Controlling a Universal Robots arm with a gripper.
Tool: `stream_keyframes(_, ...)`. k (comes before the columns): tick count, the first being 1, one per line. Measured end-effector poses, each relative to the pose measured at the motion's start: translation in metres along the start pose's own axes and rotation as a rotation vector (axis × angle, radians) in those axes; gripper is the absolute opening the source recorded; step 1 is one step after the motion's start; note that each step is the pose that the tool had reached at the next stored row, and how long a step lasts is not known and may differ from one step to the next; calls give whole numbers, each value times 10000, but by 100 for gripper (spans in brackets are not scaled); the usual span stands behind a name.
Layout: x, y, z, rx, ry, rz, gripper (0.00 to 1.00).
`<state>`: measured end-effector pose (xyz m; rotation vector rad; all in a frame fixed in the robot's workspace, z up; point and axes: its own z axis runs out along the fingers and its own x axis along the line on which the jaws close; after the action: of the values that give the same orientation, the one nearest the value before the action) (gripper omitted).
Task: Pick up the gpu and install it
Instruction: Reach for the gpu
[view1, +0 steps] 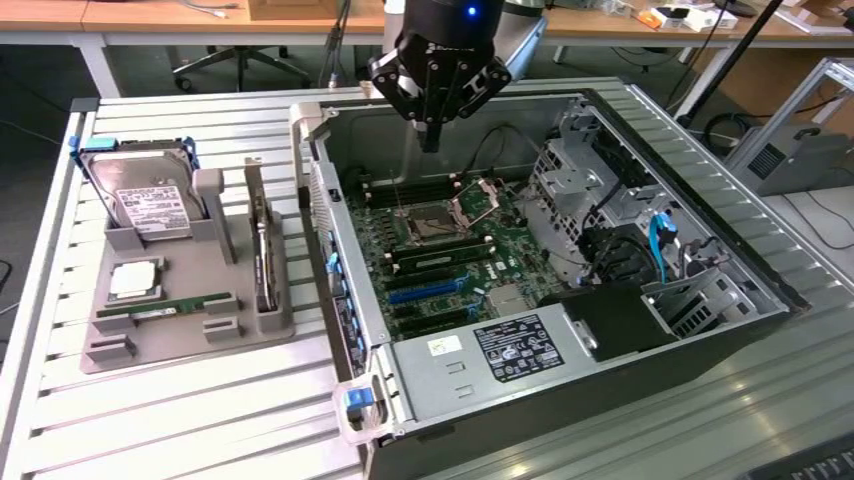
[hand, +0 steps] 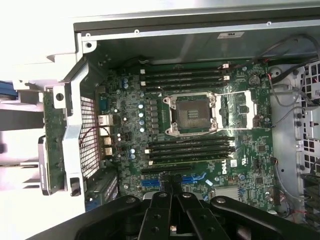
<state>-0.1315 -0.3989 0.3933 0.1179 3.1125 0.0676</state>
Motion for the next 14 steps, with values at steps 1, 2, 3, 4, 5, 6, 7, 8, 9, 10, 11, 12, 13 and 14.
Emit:
stream_keyframes(1, 2, 0, 0, -1, 0, 1, 11)
stream_keyframes(2, 4, 0, 0, 0, 0, 1, 11)
stream_keyframes(3, 6, 0, 0, 0, 0, 1, 11)
stream_keyframes(4, 10, -1, 0, 0, 0, 2, 11)
stream_keyframes(5, 12, -1, 0, 0, 0, 1, 11)
stream_keyframes(6, 16, -1, 0, 0, 0, 1, 11)
stream_keyframes(7, 19, -1, 0, -1, 0, 1, 11)
stream_keyframes(8, 21, -2, 0, -1, -1, 1, 11)
stream_keyframes(9, 23, -2, 0, 0, 0, 1, 11)
stream_keyframes(10, 25, -2, 0, -1, 0, 0, 11)
stream_keyframes(11, 27, -2, -1, -1, 0, 1, 11)
stream_keyframes(12, 29, -2, -1, -1, -1, 1, 11)
stream_keyframes(13, 30, -2, -1, -1, 0, 1, 11)
stream_keyframes(14, 31, -2, -1, 0, 0, 0, 11)
